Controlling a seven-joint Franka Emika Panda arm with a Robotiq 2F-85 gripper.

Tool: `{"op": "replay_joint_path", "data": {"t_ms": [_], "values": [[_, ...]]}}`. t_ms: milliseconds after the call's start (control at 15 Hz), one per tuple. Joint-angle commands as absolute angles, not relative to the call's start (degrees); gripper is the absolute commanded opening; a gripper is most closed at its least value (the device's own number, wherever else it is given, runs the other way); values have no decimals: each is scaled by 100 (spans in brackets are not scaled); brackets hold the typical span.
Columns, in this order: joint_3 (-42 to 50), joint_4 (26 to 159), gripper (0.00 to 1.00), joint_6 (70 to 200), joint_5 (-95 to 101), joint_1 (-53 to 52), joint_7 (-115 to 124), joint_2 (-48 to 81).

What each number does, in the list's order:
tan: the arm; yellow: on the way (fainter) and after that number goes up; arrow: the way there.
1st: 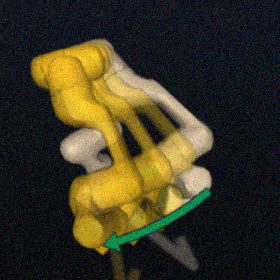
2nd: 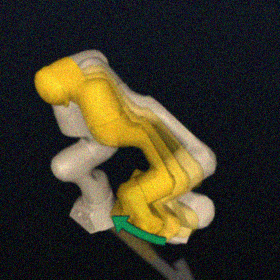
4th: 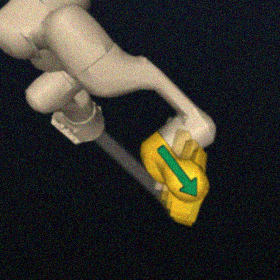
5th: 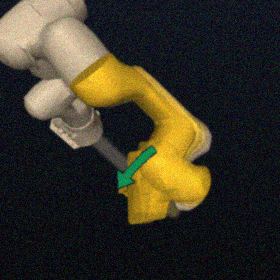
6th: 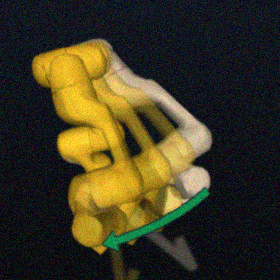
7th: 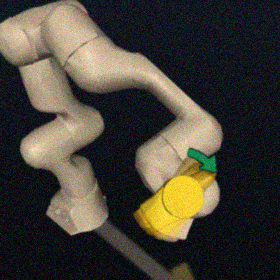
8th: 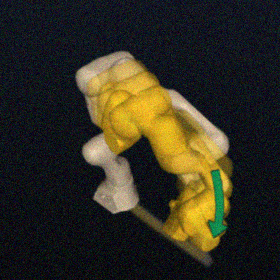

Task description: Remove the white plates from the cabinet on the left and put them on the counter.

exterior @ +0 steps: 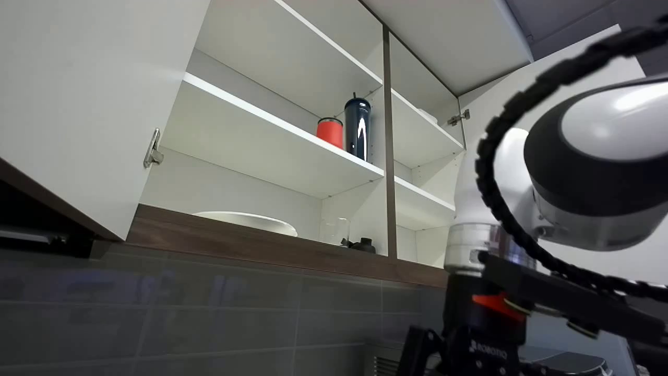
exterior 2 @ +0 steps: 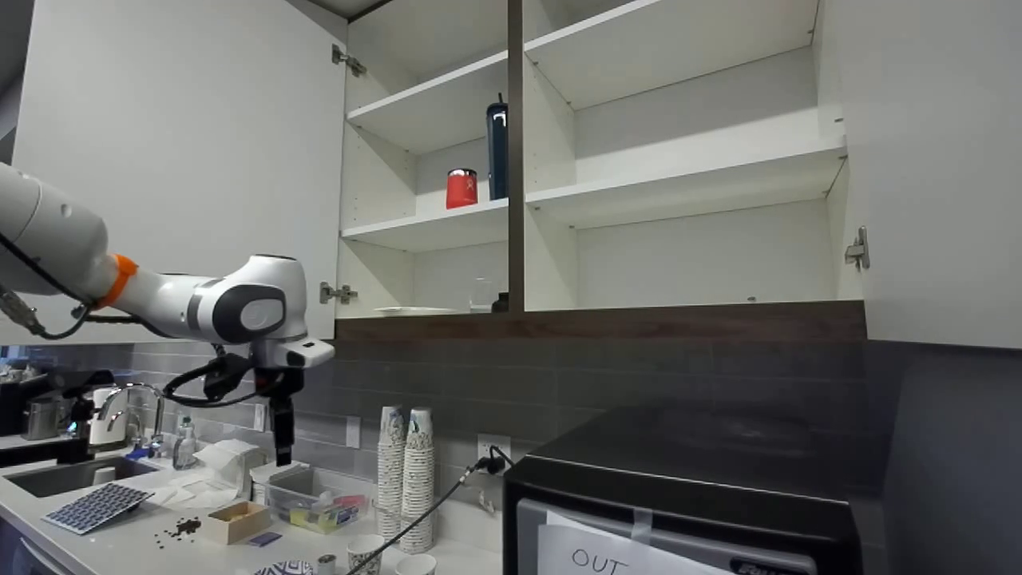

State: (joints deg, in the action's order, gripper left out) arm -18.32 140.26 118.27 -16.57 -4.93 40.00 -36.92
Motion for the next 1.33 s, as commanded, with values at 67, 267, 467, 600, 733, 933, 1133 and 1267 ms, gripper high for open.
{"op": "replay_joint_path", "data": {"t_ms": [67,267,467,600,733,933,1133,1267], "values": [[-1705,13256,100,12066,-1820,-249,4917,-3481],[-1659,12997,100,12626,-1978,-206,5443,-3298],[-1570,13053,100,12731,-1806,-312,5446,-3386],[-1565,13023,100,12827,-1822,-317,5553,-3299],[-1564,13021,100,12835,-1826,-319,5570,-3273],[-1450,12792,100,13306,-2306,-435,5652,-2994],[-1238,12397,100,14135,-2831,-649,5366,-2543],[-1102,12036,100,14692,-3229,-903,5089,-2194]]}}
